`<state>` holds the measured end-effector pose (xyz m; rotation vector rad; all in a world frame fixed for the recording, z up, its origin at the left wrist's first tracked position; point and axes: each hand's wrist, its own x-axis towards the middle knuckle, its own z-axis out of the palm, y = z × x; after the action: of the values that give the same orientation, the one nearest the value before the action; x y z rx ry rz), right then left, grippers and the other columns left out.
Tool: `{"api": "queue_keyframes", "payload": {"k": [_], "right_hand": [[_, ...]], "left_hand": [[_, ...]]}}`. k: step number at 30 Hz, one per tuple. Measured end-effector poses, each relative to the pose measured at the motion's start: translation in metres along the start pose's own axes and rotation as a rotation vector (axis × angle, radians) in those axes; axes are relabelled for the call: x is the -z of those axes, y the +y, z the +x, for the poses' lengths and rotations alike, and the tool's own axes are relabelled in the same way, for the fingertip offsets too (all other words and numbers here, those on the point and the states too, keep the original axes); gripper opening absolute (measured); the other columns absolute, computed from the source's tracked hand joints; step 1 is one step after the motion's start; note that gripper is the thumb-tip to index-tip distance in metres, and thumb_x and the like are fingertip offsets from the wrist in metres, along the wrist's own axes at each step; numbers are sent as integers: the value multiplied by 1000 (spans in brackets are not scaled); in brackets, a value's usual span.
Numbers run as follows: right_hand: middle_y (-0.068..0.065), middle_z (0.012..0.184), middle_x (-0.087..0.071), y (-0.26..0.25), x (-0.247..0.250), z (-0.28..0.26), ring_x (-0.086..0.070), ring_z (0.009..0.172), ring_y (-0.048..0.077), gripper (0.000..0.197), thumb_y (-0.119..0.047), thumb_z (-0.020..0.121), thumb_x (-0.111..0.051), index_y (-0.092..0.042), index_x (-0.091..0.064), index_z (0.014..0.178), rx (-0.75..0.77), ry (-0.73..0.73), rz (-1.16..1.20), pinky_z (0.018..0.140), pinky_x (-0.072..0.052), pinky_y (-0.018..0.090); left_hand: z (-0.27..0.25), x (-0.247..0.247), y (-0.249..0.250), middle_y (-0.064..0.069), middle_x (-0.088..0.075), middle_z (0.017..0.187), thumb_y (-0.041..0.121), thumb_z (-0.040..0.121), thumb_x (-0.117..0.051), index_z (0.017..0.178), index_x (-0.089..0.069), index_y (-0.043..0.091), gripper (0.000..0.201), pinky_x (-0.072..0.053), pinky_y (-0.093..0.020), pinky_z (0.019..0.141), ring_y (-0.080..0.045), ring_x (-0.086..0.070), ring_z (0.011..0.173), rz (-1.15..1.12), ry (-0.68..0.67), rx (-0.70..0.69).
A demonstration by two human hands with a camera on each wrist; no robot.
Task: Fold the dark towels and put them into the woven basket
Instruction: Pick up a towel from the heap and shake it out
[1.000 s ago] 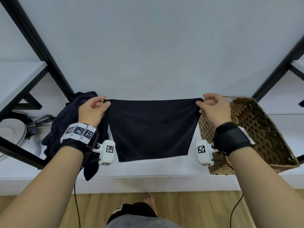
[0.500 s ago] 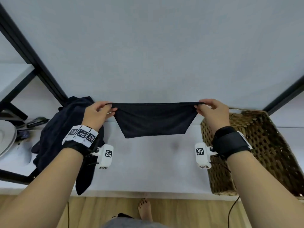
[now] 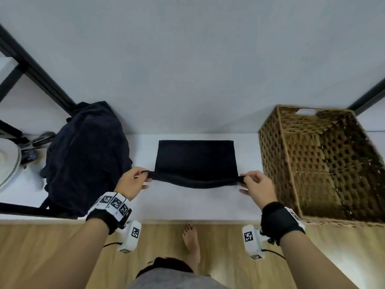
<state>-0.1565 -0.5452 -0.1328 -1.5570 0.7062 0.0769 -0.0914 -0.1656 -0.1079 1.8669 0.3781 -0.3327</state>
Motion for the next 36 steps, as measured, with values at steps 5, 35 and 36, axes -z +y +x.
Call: {"api": "queue_keyframes", "payload": {"k": [5,35,36], "right_hand": [[7,94,-72,38,-1,0,-74,74,19,10,-12,94,-59,-20,-63,90,-71,0,-234,74,-59,42],[-2,87,-70,-24,-48,192,-69,73,17,22,-25,92,-64,-13,-67,111,-89,41,-519,72,-51,26],[-1,97,-71,-25,-49,191,-69,81,18,26,-23,92,-64,-15,-65,116,-94,32,-571,78,-50,25]], "left_hand": [[3,-12,-34,-10,-64,87,7,98,-52,83,-61,17,19,-51,-29,58,-27,-69,81,199,-33,86],[207,-41,-1,-5,-63,77,21,97,-54,109,-64,7,21,-48,-27,59,-20,-57,58,439,-27,81],[206,-41,-2,-5,-64,90,24,96,-56,114,-63,11,24,-51,-29,67,-22,-61,69,465,-4,90]]}}
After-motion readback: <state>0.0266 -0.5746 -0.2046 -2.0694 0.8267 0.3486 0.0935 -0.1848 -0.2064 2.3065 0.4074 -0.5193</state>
